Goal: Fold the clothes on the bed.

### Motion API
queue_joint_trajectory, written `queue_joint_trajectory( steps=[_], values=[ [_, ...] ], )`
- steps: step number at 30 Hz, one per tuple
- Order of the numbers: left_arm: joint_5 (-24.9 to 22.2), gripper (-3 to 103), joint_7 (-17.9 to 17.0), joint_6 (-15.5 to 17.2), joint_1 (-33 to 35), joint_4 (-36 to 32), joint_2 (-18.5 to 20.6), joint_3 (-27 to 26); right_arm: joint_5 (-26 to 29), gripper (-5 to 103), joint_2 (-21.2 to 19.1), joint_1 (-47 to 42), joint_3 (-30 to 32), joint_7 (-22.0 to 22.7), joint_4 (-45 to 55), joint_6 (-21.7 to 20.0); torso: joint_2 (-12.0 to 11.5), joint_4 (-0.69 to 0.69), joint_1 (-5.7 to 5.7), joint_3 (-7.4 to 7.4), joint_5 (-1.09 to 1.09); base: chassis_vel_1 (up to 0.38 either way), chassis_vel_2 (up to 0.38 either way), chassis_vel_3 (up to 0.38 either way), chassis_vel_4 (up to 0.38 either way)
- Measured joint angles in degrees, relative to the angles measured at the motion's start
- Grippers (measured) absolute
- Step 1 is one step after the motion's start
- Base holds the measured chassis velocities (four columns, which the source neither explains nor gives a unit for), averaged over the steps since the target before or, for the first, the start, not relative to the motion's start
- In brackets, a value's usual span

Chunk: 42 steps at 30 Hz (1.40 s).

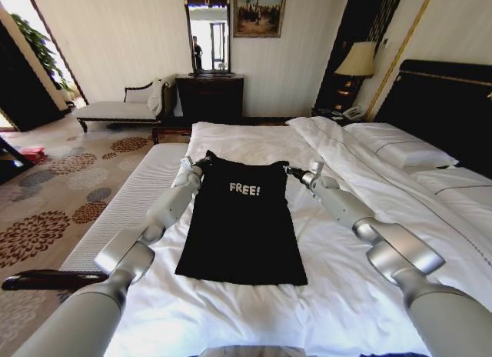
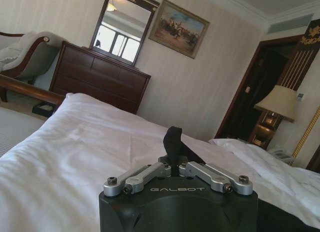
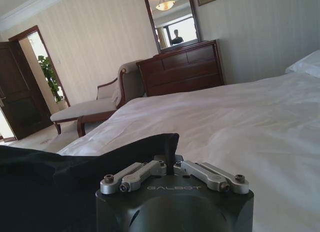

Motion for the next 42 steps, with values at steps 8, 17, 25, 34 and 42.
queue_joint_trajectory(
  steps=[8, 17, 25, 34, 42],
  values=[
    [0.84, 2, -1.52, -0.92, 7.74, -14.71, 6.33, -2.87, -0.65, 1, -5.13, -5.89, 3.72, -0.03, 10.98, 3.41, 0.0, 0.0, -0.01, -0.01, 0.03, 0.0, 0.0, 0.0, 0.0],
    [2.88, 2, -3.87, -2.37, 15.21, -28.17, 10.67, -5.21, -3.35, 1, -8.75, -12.44, 8.78, -0.85, 21.32, 7.84, 0.01, 0.01, -0.01, -0.02, 0.01, 0.0, 0.0, 0.0, 0.0],
    [5.85, 2, -4.69, -6.41, 21.89, -35.23, 13.29, -6.57, -6.21, 1, -12.07, -21.21, 14.25, -1.96, 28.92, 10.12, 0.0, 0.0, -0.01, -0.01, 0.01, 0.0, 0.0, 0.0, 0.0],
    [5.83, 2, -4.33, -6.85, 31.54, -45.43, 18.51, -9.76, -8.4, 1, -16.92, -33.66, 24.04, -2.52, 40.4, 11.4, 0.01, 0.01, -0.02, -0.02, 0.01, 0.0, 0.0, 0.0, 0.0],
    [8.48, 2, -3.96, -9.75, 39.74, -50.24, 20.99, -12.64, -10.79, 1, -18.9, -44.92, 31.76, -2.82, 46.83, 12.45, 0.01, 0.01, -0.02, -0.01, 0.01, 0.0, 0.0, 0.0, 0.0]
  ],
)
